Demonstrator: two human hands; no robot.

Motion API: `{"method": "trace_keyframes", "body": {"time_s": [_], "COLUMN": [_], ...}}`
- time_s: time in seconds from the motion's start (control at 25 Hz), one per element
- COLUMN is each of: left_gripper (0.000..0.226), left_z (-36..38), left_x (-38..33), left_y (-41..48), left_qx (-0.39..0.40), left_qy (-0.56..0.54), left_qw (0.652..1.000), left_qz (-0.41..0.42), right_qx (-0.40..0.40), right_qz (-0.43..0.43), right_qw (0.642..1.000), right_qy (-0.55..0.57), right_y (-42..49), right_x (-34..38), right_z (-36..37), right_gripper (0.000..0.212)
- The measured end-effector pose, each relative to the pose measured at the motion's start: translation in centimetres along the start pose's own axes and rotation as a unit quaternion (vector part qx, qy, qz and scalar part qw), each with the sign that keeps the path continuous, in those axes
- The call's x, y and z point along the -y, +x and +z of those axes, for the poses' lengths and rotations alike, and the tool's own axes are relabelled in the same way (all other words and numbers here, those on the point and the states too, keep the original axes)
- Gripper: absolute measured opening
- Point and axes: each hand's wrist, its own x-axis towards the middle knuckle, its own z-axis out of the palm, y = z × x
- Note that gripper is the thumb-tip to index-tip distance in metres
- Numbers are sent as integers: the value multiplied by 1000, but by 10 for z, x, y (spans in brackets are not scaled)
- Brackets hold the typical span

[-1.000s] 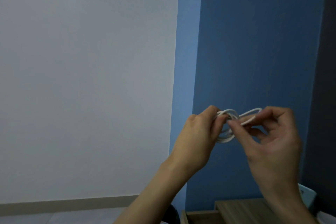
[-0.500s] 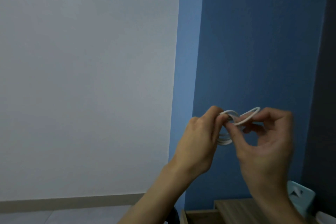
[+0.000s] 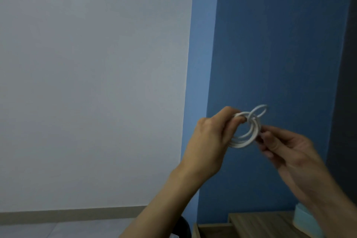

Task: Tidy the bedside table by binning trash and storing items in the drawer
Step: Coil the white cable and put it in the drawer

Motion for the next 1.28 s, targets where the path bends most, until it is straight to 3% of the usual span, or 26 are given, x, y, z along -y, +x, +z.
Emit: {"method": "trace_keyframes", "body": {"time_s": [0.24, 0.4, 0.48, 0.56, 0.68, 0.84, 0.96, 1.08, 1.16, 1.28], "left_gripper": [20, 24, 24, 20, 17, 18, 18, 16, 16, 16], "left_z": [-11, -5, -4, 0, 7, 8, 10, 7, 3, -2], "left_x": [10, 14, 17, 19, 16, 12, 8, 1, 0, -4], "left_y": [4, 5, 5, 6, 6, 6, 5, 6, 7, 7], "left_qx": [8, 14, 16, 12, 0, -17, -41, -34, 5, 58], "left_qy": [21, 66, 95, 97, 84, 69, 35, -24, -37, 3], "left_qw": [999, 997, 995, 995, 996, 997, 998, 999, 999, 997], "left_qz": [-38, -44, -3, 19, 32, 37, 33, -5, -3, 47], "right_qx": [-99, -55, -33, -19, 53, -11, -17, 6, -22, -22], "right_qz": [-11, 44, 45, 2, -94, -187, -210, -134, -64, -75], "right_qw": [992, 995, 998, 1000, 993, 956, 944, 989, 997, 989], "right_qy": [-78, -67, -35, -12, -54, -224, -253, -69, 33, -127], "right_y": [4, 0, -3, -8, -16, -16, -16, -13, -9, -4], "right_x": [19, 22, 23, 26, 27, 19, 9, 7, 13, 30], "right_z": [-34, -38, -35, -27, -9, 3, 4, -5, -20, -33], "right_gripper": [67, 71, 56, 42, 51, 14, 30, 42, 50, 55]}}
